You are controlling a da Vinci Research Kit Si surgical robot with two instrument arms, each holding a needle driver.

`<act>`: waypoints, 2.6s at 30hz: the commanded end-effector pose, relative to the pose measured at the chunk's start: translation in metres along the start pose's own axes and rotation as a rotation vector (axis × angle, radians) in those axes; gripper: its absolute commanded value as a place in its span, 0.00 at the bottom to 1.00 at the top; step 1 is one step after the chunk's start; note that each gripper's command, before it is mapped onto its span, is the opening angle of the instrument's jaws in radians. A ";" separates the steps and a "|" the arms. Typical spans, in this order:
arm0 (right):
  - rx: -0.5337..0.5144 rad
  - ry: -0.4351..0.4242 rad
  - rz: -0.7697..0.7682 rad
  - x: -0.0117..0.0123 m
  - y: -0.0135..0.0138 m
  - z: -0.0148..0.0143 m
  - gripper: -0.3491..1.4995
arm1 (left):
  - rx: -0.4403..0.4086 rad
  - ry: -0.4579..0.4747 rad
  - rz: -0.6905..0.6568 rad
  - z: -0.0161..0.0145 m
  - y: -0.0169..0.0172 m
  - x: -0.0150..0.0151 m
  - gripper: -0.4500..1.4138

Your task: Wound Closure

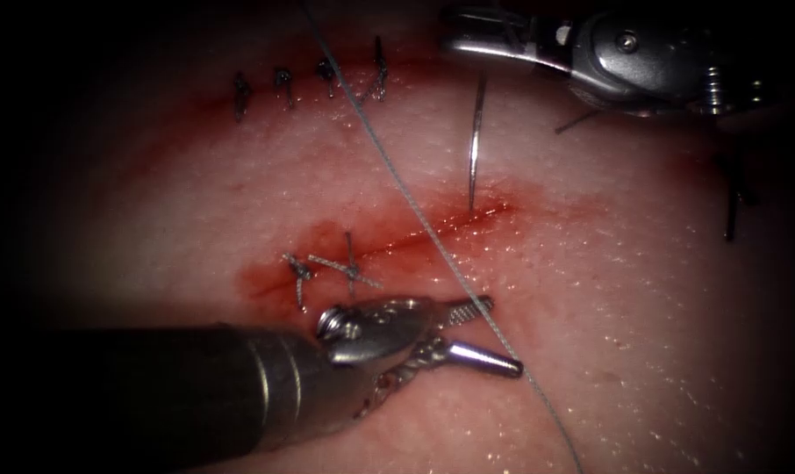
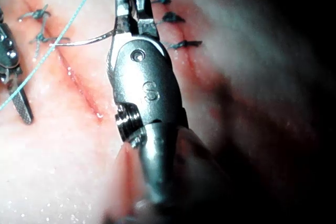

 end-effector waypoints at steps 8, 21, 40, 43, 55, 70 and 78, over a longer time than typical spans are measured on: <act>0.001 0.000 -0.002 -0.0007 -0.0004 0.0007 0.00 | -0.026 0.000 0.012 0.0011 0.0007 -0.0007 0.00; 0.005 -0.007 -0.014 -0.0012 -0.0003 0.0007 0.00 | -0.169 -0.009 -0.077 -0.0133 0.0084 -0.0096 0.00; 0.031 -0.048 -0.067 -0.0024 -0.0019 0.0030 0.00 | 0.112 -0.135 -0.085 -0.0331 0.0173 -0.0070 0.00; 0.037 -0.052 -0.074 -0.0029 -0.0022 0.0033 0.00 | 0.244 -0.141 0.025 -0.0330 0.0156 -0.0066 0.59; 0.070 -0.027 -0.126 -0.0067 -0.0023 0.0041 0.00 | 0.231 0.259 0.250 -0.0311 0.0113 -0.0046 0.99; 0.127 0.033 -0.255 -0.0093 -0.0037 0.0065 0.00 | 0.259 0.287 0.411 -0.0227 0.0139 -0.0026 0.33; 0.174 0.068 -0.358 -0.0093 -0.0037 0.0067 0.00 | 0.326 0.201 0.422 -0.0170 0.0116 -0.0031 0.42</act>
